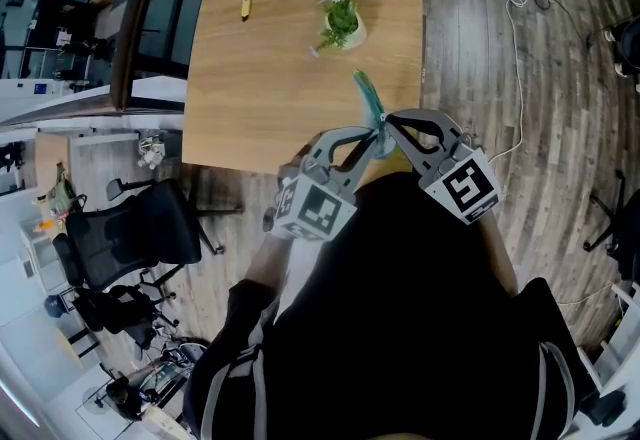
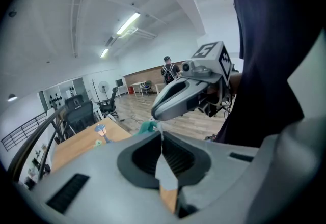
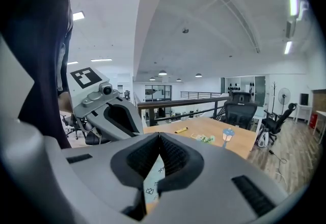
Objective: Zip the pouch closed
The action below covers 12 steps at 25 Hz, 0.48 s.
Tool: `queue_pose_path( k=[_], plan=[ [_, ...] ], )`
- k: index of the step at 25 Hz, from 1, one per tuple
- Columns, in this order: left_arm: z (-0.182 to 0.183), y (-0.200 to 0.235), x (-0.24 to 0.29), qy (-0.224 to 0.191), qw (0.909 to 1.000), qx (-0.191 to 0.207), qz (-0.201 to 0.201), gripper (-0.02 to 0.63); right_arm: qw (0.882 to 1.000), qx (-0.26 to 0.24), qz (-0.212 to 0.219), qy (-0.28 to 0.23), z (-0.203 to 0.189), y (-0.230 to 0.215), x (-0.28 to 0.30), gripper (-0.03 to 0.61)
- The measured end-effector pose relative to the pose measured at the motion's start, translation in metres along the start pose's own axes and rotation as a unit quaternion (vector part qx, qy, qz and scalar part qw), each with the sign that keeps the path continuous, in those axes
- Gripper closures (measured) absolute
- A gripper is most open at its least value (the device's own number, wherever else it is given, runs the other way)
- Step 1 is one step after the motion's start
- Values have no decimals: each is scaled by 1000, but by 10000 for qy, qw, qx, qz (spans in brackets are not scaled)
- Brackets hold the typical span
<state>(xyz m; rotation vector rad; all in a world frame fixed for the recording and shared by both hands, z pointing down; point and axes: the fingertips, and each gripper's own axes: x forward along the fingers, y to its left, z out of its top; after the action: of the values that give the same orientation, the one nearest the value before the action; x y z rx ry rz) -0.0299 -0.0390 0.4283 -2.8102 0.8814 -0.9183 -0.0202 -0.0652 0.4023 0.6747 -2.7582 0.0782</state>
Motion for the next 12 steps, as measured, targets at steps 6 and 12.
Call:
queue_pose_path(
  k=[6,12],
  plan=[
    [3,-2,-1,-4,9999,106,-33,604,9996,197,-186,7,0,-7,0,563],
    [7,-3,-1,-62,9999,142,-24,604,9984,379,-424,-27,0,-16,-1,563]
  ],
)
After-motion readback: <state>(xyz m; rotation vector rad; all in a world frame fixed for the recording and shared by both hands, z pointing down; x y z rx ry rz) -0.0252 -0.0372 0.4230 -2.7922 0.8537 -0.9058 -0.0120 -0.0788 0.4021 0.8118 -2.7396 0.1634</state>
